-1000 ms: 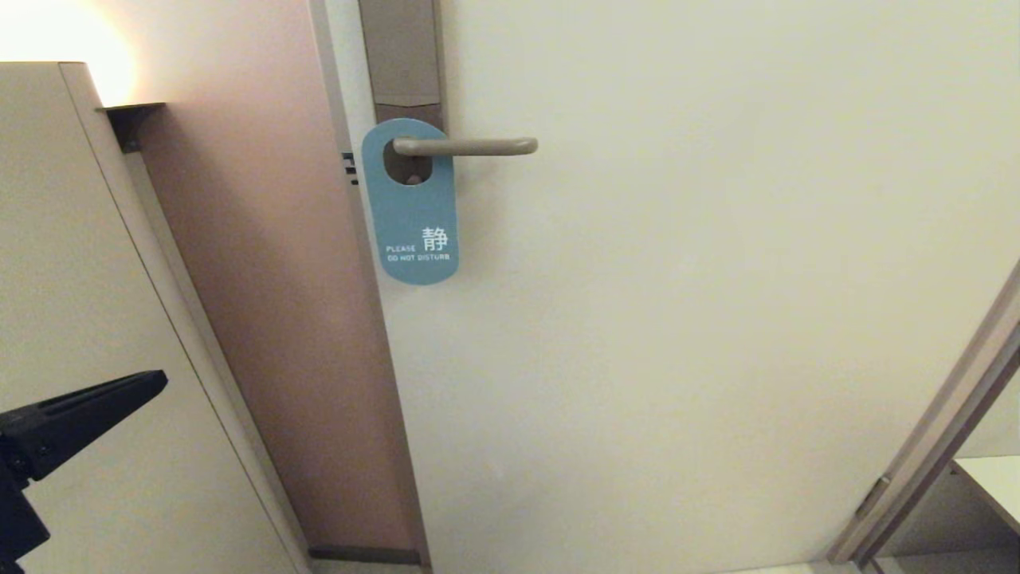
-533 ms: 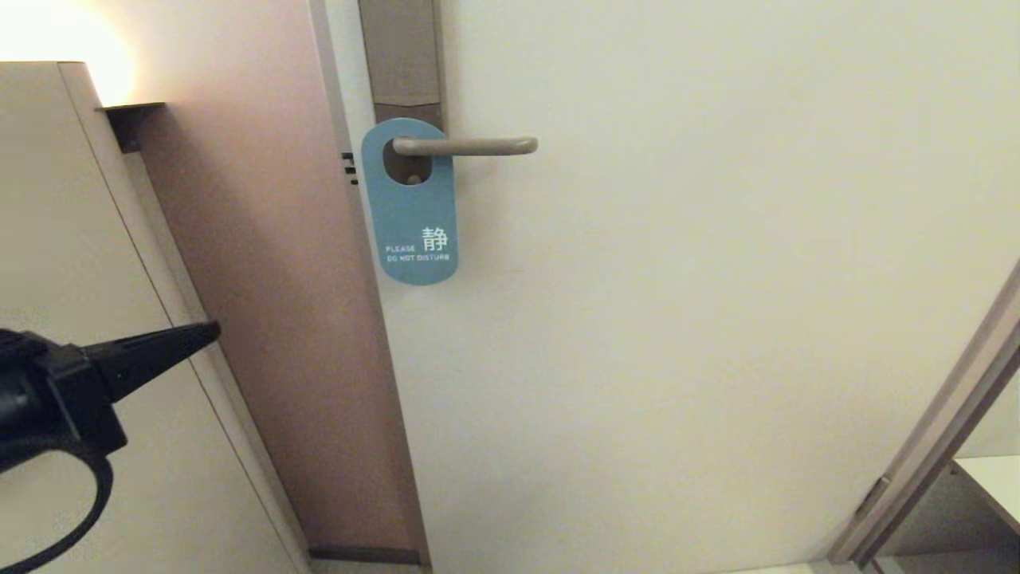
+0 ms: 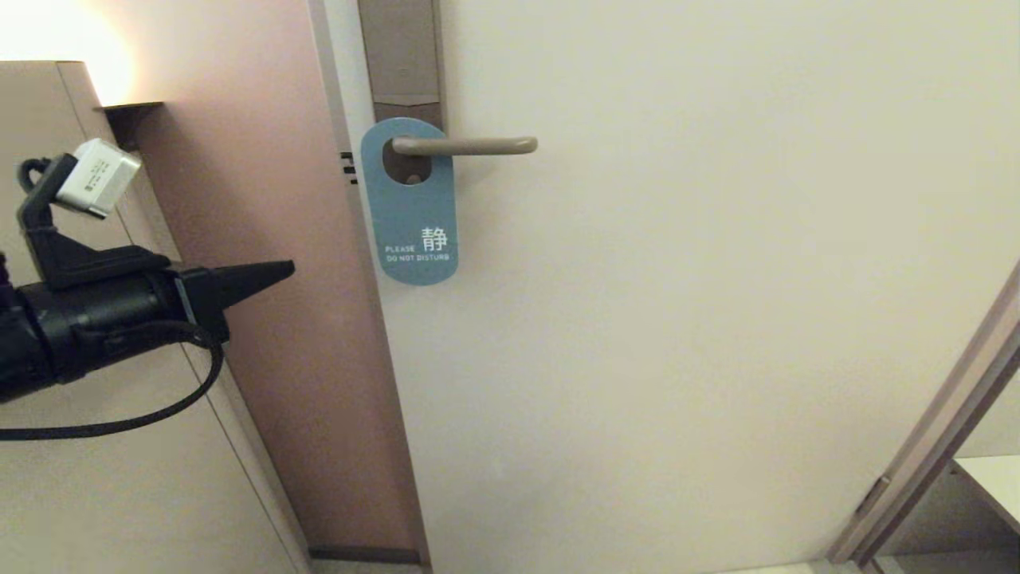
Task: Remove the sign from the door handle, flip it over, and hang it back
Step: Take down the sign
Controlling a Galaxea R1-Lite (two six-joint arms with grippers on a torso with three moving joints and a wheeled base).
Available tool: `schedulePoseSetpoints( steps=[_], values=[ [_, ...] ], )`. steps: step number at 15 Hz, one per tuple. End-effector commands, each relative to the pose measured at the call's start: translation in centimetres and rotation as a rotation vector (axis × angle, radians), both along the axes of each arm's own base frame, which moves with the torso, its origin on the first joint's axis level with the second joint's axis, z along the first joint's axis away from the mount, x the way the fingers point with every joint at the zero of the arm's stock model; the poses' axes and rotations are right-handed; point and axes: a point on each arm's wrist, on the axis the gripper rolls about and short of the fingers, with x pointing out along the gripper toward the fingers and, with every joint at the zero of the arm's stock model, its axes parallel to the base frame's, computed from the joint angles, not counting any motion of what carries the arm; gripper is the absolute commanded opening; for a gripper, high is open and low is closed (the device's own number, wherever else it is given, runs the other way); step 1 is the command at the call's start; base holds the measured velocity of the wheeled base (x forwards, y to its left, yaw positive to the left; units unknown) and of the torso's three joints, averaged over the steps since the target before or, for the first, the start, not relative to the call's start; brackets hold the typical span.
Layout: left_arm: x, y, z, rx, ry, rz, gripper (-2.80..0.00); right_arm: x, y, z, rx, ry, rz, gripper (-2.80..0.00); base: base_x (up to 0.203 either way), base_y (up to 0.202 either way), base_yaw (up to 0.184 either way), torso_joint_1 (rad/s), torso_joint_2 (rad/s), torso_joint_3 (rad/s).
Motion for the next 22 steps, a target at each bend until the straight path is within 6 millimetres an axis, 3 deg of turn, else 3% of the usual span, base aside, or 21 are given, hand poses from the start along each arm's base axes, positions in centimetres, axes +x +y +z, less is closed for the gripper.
schedulePoseSetpoints(
  steps=[1,8,9,16,22],
  values=[
    [1.1,-0.2,-0.1,-0.005,0.014,-0.028,-2.80,0.0,0.0,0.0,-0.001,-0.001,0.001,-2.80,0.000,0.000,0.000,0.000,0.00,0.000],
    [1.4,-0.3,0.5,-0.007,-0.005,-0.031,-2.80,0.0,0.0,0.0,-0.001,-0.001,0.001,-2.80,0.000,0.000,0.000,0.000,0.00,0.000],
    [1.4,-0.3,0.5,-0.007,-0.007,-0.030,0.00,0.0,0.0,0.0,-0.001,-0.001,-0.001,-2.80,0.000,0.000,0.000,0.000,0.00,0.000],
    [1.5,-0.6,0.5,-0.003,-0.013,-0.046,0.00,0.0,0.0,0.0,0.000,-0.001,0.001,-2.80,0.000,0.000,0.000,0.000,0.00,0.000],
    [4.2,-1.1,0.7,-0.030,-0.089,-0.138,0.00,0.0,0.0,0.0,-0.001,-0.001,-0.001,-2.80,0.000,0.000,0.000,0.000,0.00,0.000]
  ],
)
